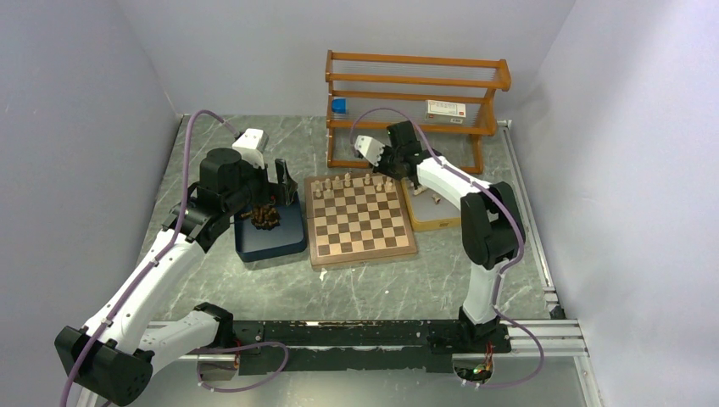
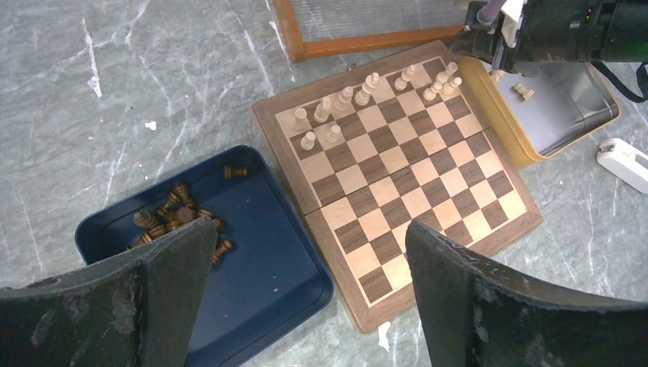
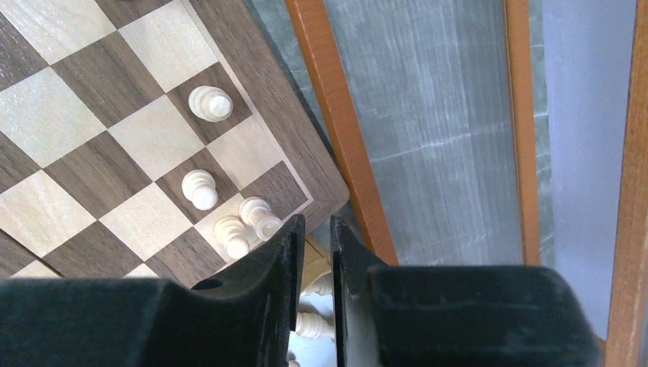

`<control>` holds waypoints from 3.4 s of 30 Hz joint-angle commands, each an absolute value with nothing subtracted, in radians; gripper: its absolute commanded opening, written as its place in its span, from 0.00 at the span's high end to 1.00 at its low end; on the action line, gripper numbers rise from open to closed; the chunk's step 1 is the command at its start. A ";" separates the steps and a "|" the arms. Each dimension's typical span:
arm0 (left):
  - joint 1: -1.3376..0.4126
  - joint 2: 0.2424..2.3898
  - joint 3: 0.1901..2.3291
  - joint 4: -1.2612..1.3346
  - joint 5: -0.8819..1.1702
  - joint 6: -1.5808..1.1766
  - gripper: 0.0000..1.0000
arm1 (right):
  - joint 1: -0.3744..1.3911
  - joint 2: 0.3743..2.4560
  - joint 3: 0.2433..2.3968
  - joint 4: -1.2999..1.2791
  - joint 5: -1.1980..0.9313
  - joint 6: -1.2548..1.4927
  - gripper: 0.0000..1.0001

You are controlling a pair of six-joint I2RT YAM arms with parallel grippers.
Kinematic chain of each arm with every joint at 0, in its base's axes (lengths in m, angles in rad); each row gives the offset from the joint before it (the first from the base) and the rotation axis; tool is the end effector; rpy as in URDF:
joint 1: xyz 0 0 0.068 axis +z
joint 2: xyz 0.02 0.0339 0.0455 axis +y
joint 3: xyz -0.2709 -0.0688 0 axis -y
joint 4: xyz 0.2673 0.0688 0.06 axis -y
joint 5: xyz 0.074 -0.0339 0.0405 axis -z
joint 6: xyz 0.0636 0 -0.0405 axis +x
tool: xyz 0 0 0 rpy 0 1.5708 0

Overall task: Set up the chess pieces on the board
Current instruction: Adjust the chess piece on the chessboard.

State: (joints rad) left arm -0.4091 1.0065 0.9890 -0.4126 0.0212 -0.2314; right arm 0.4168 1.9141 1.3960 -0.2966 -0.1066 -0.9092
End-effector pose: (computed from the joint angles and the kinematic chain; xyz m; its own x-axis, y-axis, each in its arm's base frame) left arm 0.2458 -0.1080 0.3403 -0.4676 -0.0472 -0.8827 0.3166 0.9234 -0.2171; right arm 0.4245 0.1954 0.1885 -0.0384 -0.8750 -0.4826 -0.8132 0.3080 -0.4938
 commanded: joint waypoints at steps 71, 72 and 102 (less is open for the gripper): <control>-0.426 0.971 0.981 -0.397 0.044 -0.230 0.02 | 0.420 1.870 1.056 0.298 0.111 0.068 0.71; -0.426 0.971 0.981 -0.397 0.044 -0.230 0.02 | 0.419 1.869 1.053 0.299 0.110 0.070 0.71; -0.430 0.965 0.983 -0.400 0.038 -0.228 0.02 | 0.419 1.902 1.095 0.316 0.141 0.071 0.89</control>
